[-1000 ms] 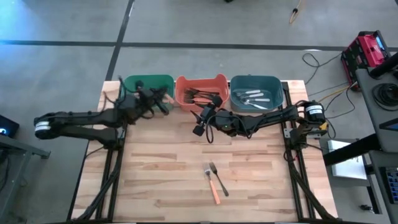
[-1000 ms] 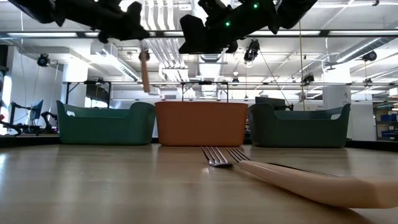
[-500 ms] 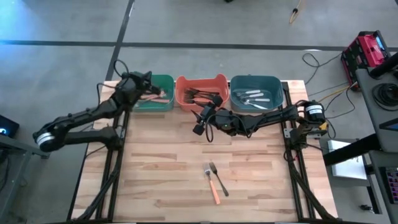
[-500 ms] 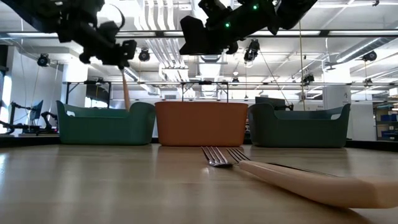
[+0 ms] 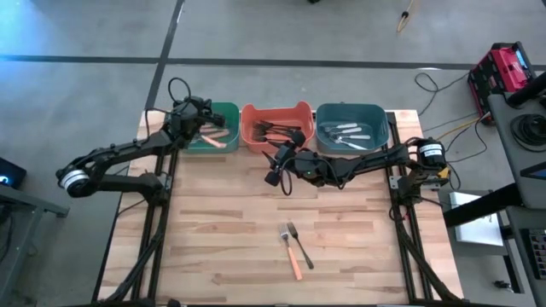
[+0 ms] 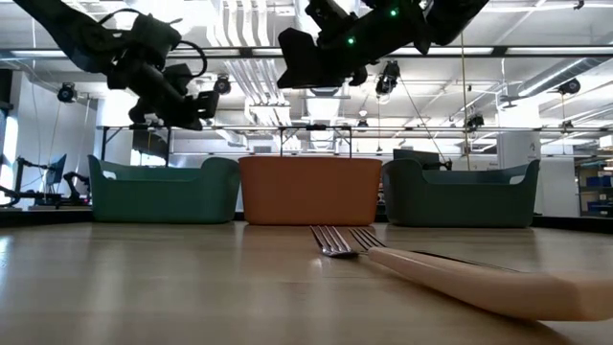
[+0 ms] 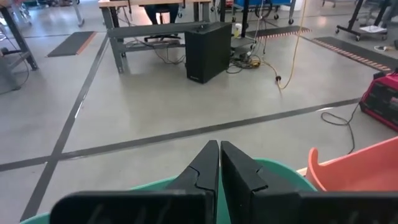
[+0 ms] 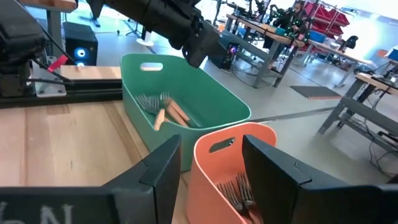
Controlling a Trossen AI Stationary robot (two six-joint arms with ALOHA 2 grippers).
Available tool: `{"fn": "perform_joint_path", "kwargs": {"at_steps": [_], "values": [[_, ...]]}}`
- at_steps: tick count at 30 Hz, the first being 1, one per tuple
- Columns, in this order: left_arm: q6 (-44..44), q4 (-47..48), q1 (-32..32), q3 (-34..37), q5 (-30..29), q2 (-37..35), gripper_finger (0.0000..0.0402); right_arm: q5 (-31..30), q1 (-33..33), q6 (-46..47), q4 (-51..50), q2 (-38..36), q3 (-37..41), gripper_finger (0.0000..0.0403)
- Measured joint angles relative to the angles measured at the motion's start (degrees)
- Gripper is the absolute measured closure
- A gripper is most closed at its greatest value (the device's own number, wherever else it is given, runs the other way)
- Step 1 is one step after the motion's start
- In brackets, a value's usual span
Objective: Sort silverware by color (type)
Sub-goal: Put the black fork into the orange bin
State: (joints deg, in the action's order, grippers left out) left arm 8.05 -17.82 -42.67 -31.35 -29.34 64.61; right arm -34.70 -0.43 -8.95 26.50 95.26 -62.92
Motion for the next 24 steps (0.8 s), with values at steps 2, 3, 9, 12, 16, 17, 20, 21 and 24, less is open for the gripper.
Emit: {"fn": "perform_joint_path", "kwargs": {"at_steps": [2, 3, 9, 12, 16, 17, 20, 21, 24], "values": [[-0.76, -0.08, 0.01, 0.00, 0.00, 0.01, 0.0401, 0.02, 0.00, 0.00, -0.23, 0.00, 0.02, 0.0241], [-1.25, -0.03, 0.01, 0.00, 0.00, -0.01, 0.0401, 0.00, 0.00, 0.00, -0.26, 0.00, 0.02, 0.0241], [-4.97, 4.00, 0.00, -0.08, 1.98, -1.38, 0.0401, 0.02, -0.06, -0.02, -0.57, 0.00, 0.02, 0.0241], [-6.36, 10.54, 0.01, -1.99, 5.21, -1.82, 0.0401, 0.03, -0.24, -0.02, -0.95, 0.00, 0.02, 0.0241], [-10.16, 23.22, 0.01, -7.68, 9.91, -1.56, 0.0401, 0.02, -0.37, -0.02, -1.02, 0.00, 0.02, 0.0241], [-11.47, 26.93, 0.01, -9.59, 11.29, -1.16, 0.0401, 0.02, -0.37, -0.02, -1.02, 0.00, 0.02, 0.0241], [-16.58, 38.02, -0.05, -15.08, 12.90, 0.85, 0.0401, 0.01, -0.37, -0.02, -1.02, 0.00, 0.02, 0.0241], [-18.39, 41.68, -0.19, -16.82, 12.99, 1.81, 0.0401, 0.02, -0.37, -0.02, -1.02, 0.00, 0.02, 0.0241], [-24.45, 51.92, -1.34, -21.21, 13.70, 5.06, 0.0401, 0.03, -0.37, -0.02, -1.49, 0.00, 0.02, 0.0241]]}}
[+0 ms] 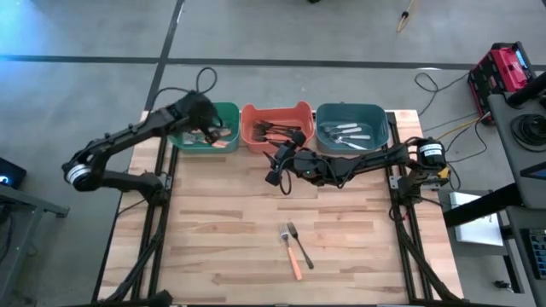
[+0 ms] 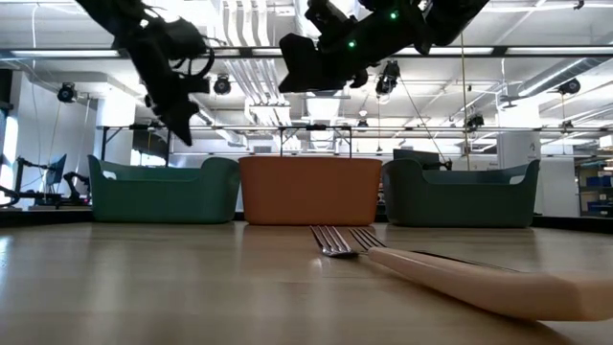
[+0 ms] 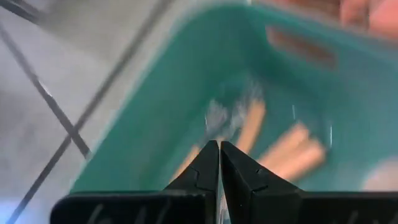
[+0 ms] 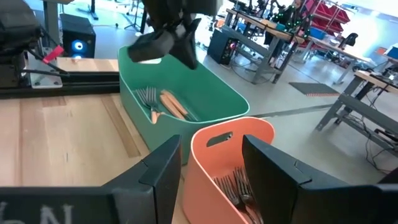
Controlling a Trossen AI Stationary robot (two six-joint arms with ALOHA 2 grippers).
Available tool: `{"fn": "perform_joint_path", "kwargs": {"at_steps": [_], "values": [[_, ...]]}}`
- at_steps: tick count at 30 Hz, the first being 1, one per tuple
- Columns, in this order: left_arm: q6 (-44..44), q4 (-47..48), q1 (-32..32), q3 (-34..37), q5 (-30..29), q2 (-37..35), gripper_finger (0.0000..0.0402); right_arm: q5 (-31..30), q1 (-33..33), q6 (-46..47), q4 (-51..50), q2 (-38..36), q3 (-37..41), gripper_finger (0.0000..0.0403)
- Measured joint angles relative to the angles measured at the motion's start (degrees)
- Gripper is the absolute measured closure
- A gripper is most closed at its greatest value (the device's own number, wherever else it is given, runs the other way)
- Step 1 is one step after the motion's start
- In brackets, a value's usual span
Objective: Sort silverware by color (type)
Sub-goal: Put the black fork into the orange bin
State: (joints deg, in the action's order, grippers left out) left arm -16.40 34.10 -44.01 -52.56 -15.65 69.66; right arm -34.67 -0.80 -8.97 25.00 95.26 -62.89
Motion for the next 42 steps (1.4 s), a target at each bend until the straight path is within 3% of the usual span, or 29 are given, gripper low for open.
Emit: {"fn": "perform_joint_path", "kwargs": {"at_steps": [7, 17, 25, 33, 37, 42], "values": [[-12.39, 13.13, -3.87, -3.18, 7.58, 8.37, 0.0401, 0.06, 0.00, 1.49, -3.09, -0.89, 0.02, 0.0241], [-18.32, 16.09, -5.25, -3.24, 7.22, 17.45, 0.0402, 0.10, 0.02, 2.58, -5.39, -1.84, 0.02, 0.0241], [-13.73, 13.90, -5.25, -5.18, 7.24, 15.31, 0.0402, 0.82, 0.02, 9.24, -11.70, -4.26, 0.02, 0.0241], [-3.29, 9.86, -3.98, -4.67, 7.21, 9.89, 0.0402, 12.52, 0.02, 18.93, -25.96, -5.65, -5.53, 0.0253], [3.47, 5.51, 0.29, -3.95, 7.23, 6.29, 0.0401, 13.46, 0.04, 18.91, -33.59, -3.99, -11.41, 0.0254], [8.48, -2.80, 9.63, -2.16, 7.18, 1.11, 0.0402, 20.56, 0.24, 19.24, -42.92, -1.91, -17.39, 0.0255]]}}
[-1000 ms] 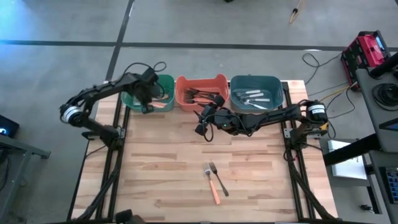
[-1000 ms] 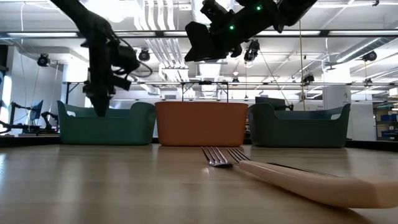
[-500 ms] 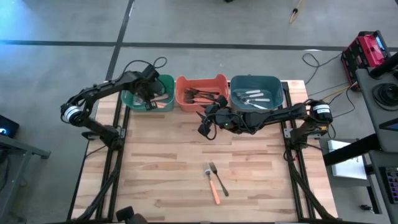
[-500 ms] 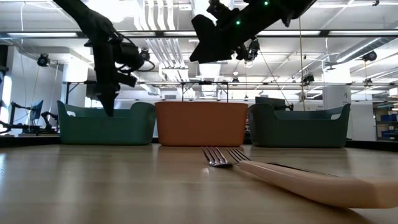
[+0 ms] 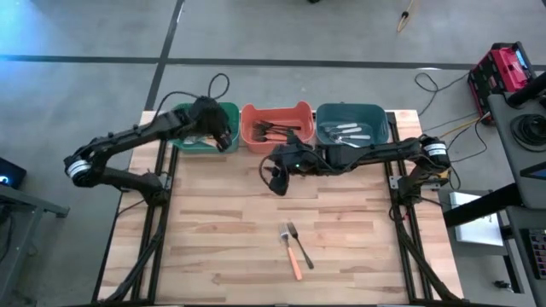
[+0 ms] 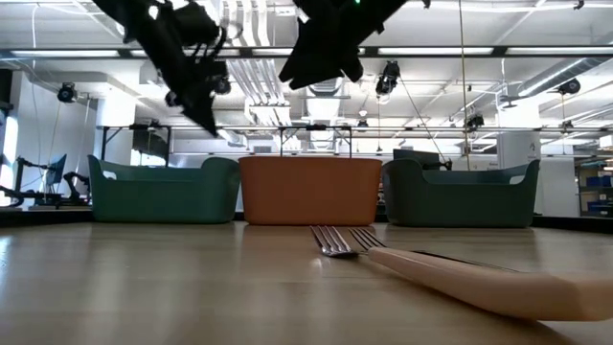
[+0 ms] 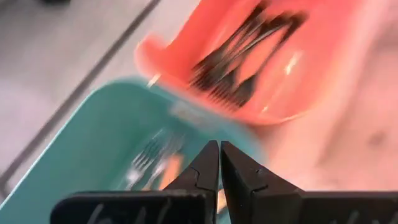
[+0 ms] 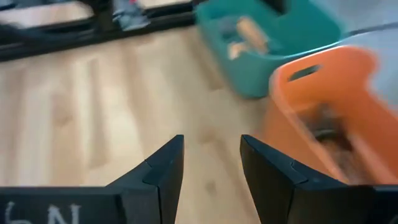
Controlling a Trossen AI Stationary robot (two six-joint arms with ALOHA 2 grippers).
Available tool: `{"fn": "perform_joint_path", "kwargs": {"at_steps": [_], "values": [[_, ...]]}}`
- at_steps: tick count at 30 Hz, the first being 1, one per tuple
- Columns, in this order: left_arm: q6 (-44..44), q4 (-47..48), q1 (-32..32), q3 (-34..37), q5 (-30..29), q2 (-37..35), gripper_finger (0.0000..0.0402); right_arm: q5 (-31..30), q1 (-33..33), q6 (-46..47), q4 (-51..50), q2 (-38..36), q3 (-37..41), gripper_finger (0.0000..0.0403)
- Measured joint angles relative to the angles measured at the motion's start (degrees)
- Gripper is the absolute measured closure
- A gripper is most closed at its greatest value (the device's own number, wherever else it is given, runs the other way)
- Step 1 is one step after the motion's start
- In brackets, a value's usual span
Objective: Sort silverware by color (type)
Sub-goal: Put the black fork into the orange bin
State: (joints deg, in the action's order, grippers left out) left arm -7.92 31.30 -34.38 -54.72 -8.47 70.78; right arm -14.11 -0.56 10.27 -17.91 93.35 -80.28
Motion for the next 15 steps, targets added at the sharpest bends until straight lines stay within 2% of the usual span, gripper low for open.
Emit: {"fn": "perform_joint_path", "kwargs": {"at_steps": [7, 10, 15], "values": [[3.39, -11.95, 14.71, 4.31, -0.02, -7.18, 0.0401, 10.61, 3.49, 7.84, -8.96, 0.24, -1.93, 0.0255], [5.08, -15.27, 20.40, 6.21, -1.03, -9.71, 0.0401, 11.57, 6.46, 12.91, -12.10, 0.18, -1.93, 0.0255], [7.70, -19.61, 30.15, 9.12, -7.47, -12.30, 0.0401, 11.63, 12.38, 21.24, -13.54, 0.51, -1.79, 0.0255]]}}
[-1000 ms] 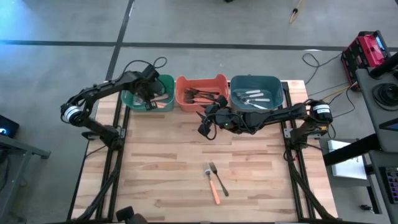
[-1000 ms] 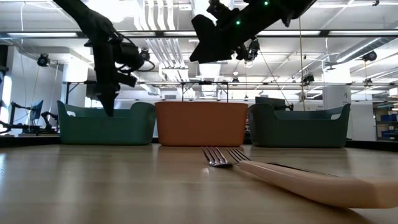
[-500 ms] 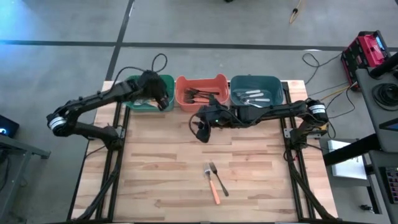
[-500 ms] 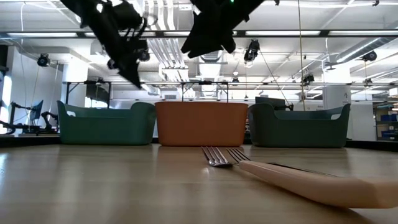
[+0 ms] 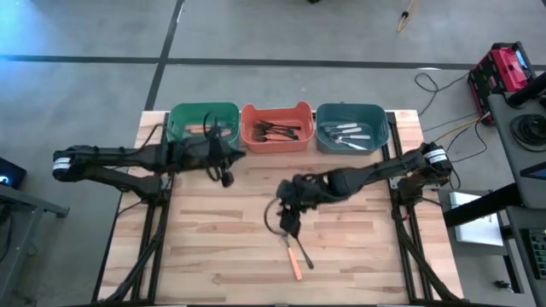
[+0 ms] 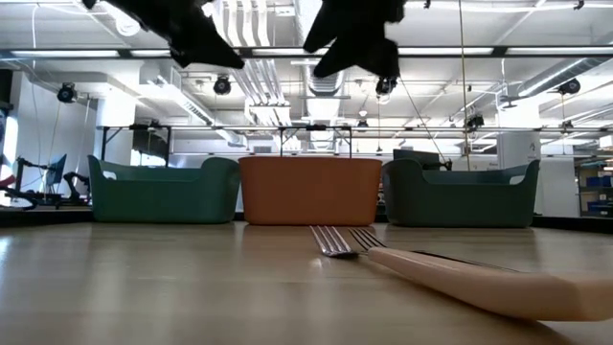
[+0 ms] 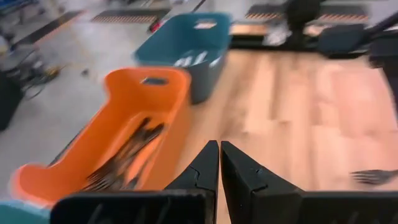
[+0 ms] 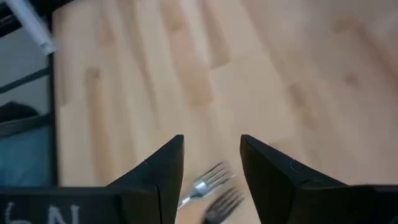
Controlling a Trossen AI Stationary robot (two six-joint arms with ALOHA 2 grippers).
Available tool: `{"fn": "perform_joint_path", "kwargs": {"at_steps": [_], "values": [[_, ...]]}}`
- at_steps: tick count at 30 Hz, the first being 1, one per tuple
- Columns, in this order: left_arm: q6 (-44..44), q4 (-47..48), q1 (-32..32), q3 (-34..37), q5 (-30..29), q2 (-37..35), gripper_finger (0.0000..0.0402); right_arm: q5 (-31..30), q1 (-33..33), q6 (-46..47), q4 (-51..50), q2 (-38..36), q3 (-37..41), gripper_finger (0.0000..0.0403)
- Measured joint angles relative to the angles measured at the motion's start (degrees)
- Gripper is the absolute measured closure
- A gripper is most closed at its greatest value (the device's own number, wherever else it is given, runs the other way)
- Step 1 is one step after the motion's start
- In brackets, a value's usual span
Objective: Sort silverware by color (type)
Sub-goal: Put the black fork into the orange bin
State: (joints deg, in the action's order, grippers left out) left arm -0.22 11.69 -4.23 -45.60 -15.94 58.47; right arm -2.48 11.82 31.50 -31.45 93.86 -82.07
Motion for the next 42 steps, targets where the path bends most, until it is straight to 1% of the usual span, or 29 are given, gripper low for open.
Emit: {"fn": "perform_joint_path", "kwargs": {"at_steps": [3, 7, 9, 12, 17, 19, 24, 27, 30, 37, 42], "values": [[0.66, -4.60, 5.44, 2.71, -0.68, -0.96, 0.0401, 0.22, 2.13, 2.52, 0.56, 0.00, 0.01, 0.0255], [2.47, -12.21, 12.04, 6.22, -3.07, -1.10, 0.0401, 0.14, 2.81, 9.54, -0.19, 0.05, 0.05, 0.0255], [2.62, -15.23, 14.91, 7.26, -4.56, -0.75, 0.0401, 2.27, 3.20, 13.74, -0.81, 1.02, 0.04, 0.0255], [3.35, -18.86, 18.43, 8.27, -7.00, 0.05, 0.0401, 7.48, 4.87, 19.57, -2.35, 3.39, 0.10, 0.0255], [4.25, -25.09, 22.58, 9.52, -8.20, 1.12, 0.0401, 8.45, 9.44, 27.47, -2.84, 6.13, 0.16, 0.0255], [4.48, -27.30, 23.64, 9.68, -8.21, 1.75, 0.0401, 8.00, 11.11, 30.15, -3.82, 7.20, 0.10, 0.0255], [5.18, -30.33, 25.72, 8.84, -8.19, 3.55, 0.0401, 3.87, 13.43, 34.97, -10.18, 9.44, 0.12, 0.0255], [5.56, -31.49, 26.74, 7.78, -8.20, 5.49, 0.0401, 0.88, 13.32, 35.73, -13.24, 11.37, 0.10, 0.0255], [5.41, -32.36, 27.59, 6.53, -8.21, 7.69, 0.0401, -1.56, 13.24, 35.06, -13.20, 13.83, 0.12, 0.0255], [4.11, -31.14, 28.39, 2.75, -8.61, 11.96, 0.0401, -2.13, 13.30, 33.88, -13.47, 18.87, -0.93, 0.0255], [1.70, -31.14, 28.55, 0.27, -9.12, 14.13, 0.0401, -2.45, 13.30, 33.82, -13.28, 20.44, -1.72, 0.0255]]}}
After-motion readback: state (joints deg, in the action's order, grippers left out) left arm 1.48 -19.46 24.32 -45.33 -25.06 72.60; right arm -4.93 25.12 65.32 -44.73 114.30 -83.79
